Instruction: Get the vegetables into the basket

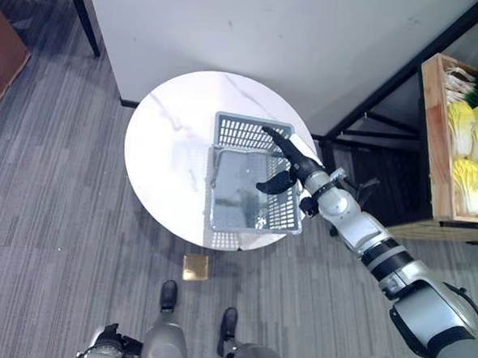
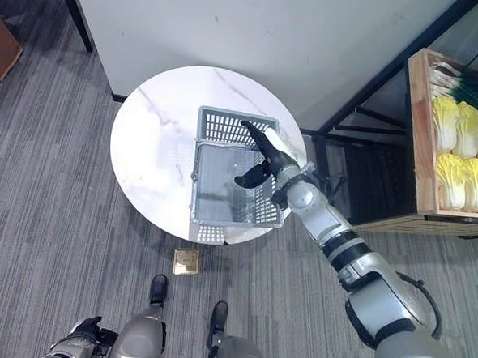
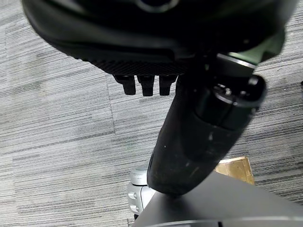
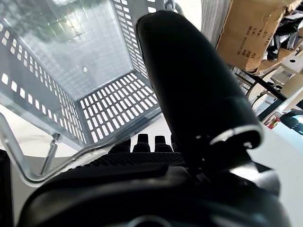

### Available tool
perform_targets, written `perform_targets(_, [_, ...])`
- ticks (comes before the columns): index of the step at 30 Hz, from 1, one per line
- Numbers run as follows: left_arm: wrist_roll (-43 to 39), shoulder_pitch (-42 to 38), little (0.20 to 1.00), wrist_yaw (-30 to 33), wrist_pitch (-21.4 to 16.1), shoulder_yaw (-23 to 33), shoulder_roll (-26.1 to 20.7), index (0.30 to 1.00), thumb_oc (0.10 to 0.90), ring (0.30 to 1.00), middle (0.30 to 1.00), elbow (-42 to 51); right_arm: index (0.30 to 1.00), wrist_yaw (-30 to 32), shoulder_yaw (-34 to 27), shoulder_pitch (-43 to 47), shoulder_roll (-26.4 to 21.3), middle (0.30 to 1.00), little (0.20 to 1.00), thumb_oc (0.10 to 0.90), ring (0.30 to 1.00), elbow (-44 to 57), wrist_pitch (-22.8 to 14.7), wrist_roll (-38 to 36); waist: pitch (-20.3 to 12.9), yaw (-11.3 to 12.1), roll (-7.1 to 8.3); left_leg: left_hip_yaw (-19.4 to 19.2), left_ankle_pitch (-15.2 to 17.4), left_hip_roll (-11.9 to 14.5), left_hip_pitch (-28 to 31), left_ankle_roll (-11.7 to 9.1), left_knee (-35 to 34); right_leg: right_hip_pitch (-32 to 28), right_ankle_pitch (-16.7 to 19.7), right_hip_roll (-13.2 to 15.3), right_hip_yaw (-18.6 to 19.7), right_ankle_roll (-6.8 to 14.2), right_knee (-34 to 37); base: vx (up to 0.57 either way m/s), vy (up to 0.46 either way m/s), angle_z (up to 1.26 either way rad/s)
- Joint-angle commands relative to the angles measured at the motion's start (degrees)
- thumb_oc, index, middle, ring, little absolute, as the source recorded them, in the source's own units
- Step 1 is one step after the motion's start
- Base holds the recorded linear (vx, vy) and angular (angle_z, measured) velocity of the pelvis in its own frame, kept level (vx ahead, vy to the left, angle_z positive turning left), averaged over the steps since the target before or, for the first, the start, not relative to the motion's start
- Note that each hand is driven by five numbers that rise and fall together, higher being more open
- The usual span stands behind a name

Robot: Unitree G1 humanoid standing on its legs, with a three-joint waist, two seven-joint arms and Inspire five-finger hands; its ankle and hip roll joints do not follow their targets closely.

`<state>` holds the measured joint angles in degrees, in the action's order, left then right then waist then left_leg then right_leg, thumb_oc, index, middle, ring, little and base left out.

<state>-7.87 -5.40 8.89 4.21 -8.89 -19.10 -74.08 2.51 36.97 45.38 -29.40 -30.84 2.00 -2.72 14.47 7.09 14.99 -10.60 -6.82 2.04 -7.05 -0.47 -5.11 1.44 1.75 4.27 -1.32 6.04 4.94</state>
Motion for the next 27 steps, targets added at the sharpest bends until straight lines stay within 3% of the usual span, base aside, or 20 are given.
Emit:
perform_targets(1, [-2.39,-0.62,1.000,0.33,-0.56,-2.11,2.07,1.000,0.900,1.000,1.000,-1.43,1.000,1.10,-0.64,8.12,-0.95,1.000,1.000,0.900,1.000,-0.74,-1.58,0.65,-0.84,1.20,-0.25,3.09,3.89,0.23,0.77,-1.97,0.38,0.49,3.13,2.51,0.62,4.74,-0.67,0.00,0.000,0.00])
perform_targets(7, [-3.95,-1.19,1.000,0.05,-1.02,-3.04,2.06,1.000,0.900,1.000,1.000,-1.39,1.000,0.56,0.63,11.23,1.86,1.000,1.000,0.900,1.000,-9.25,-1.00,-0.22,-0.30,2.06,-0.27,3.24,3.85,0.02,-0.23,-1.89,0.63,1.17,3.33,2.39,0.59,4.83,-0.34,0.00,0.004,-0.03])
perform_targets(8, [-4.13,-1.29,1.000,0.01,-0.96,-3.16,2.08,1.000,0.900,1.000,1.000,-1.43,0.580,0.50,0.65,11.12,2.50,0.580,0.580,0.600,0.580,-10.19,-0.95,-0.53,-0.31,2.15,-0.25,3.27,3.81,0.00,-0.35,-1.89,0.62,1.24,3.38,2.39,0.52,4.84,-0.33,0.00,0.000,0.00])
perform_targets(9, [-4.12,-1.37,1.000,-0.02,-0.95,-3.37,2.07,1.000,0.900,1.000,1.000,-1.47,0.300,0.26,0.65,11.12,3.04,0.300,0.300,0.400,0.300,-10.93,-0.96,-0.83,-0.25,2.30,-0.26,3.29,3.75,0.01,-0.43,-1.92,0.58,1.29,3.46,2.43,0.40,4.85,-0.32,0.00,0.000,0.00])
perform_targets(20, [-4.38,-2.18,1.000,-0.05,-0.70,-3.92,2.36,1.000,0.900,1.000,1.000,-1.51,0.300,-0.46,0.33,8.86,5.53,0.300,0.300,0.400,0.300,-13.23,-0.64,-1.15,0.23,2.04,-0.35,3.67,3.60,0.07,-0.19,-2.07,0.30,1.64,3.38,2.37,0.08,4.65,-0.31,0.00,0.000,0.00])
perform_targets(27, [-1.77,-0.82,1.000,-0.67,0.55,-2.45,2.98,1.000,0.900,1.000,1.000,-1.86,0.300,-0.13,-3.95,-1.21,3.36,0.300,0.300,0.400,0.300,-3.19,-0.53,0.80,-1.33,1.02,-1.71,3.76,4.53,-0.42,2.62,-1.69,0.42,-0.30,2.18,2.90,0.08,4.55,-1.39,0.00,-0.001,0.01])
